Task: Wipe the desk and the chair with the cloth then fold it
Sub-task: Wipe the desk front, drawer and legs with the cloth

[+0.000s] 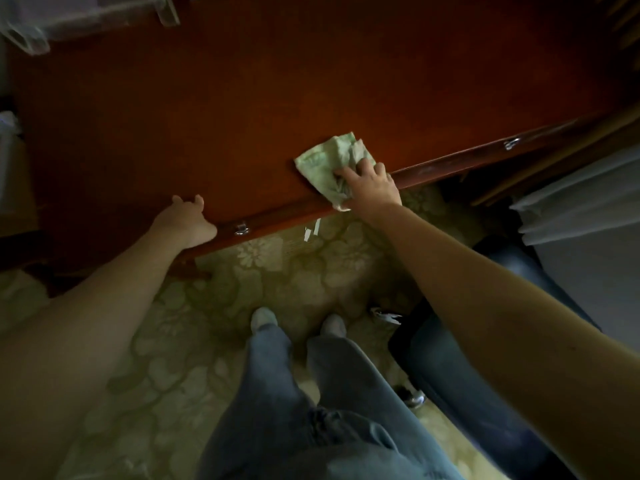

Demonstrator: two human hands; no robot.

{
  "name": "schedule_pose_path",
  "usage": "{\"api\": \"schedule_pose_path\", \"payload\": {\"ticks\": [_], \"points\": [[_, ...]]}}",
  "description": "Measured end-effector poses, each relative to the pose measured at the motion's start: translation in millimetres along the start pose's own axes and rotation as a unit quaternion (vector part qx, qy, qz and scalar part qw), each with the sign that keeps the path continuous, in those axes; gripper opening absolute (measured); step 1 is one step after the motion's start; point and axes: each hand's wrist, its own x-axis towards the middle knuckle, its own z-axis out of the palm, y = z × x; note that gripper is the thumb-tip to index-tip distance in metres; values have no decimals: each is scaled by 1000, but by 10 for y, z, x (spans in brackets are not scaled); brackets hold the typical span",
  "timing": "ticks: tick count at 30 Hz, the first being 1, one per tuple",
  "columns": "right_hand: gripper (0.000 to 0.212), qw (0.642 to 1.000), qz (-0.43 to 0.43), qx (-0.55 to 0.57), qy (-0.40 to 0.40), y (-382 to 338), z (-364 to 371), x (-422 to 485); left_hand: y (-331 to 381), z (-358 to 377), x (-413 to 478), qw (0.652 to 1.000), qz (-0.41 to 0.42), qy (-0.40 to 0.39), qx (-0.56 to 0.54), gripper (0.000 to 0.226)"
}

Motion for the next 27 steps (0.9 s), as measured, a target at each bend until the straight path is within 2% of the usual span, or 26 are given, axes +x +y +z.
{"api": "schedule_pose_path", "payload": {"ticks": [5, 9, 14, 20, 23, 27], "points": [[55, 996, -4, -19, 84, 493, 81, 94, 645, -6, 43, 995, 72, 45, -55, 55], [56, 994, -7, 1, 105, 944, 5, 124, 1201, -124, 182, 989, 120, 58, -68, 52], [46, 987, 37, 17, 154, 1323, 21, 108, 1439, -219, 327, 991, 116, 72, -9, 74], [35, 969, 113, 70, 208, 978, 174, 184, 1555, -383, 486, 992, 118, 47, 13, 91], [35, 967, 57, 69, 237, 582, 267, 169, 1578, -448, 556, 991, 121, 47, 31, 101], [48, 963, -92, 60, 244, -41, 395, 162, 1573, -477, 693, 989, 129, 42, 51, 115]]}}
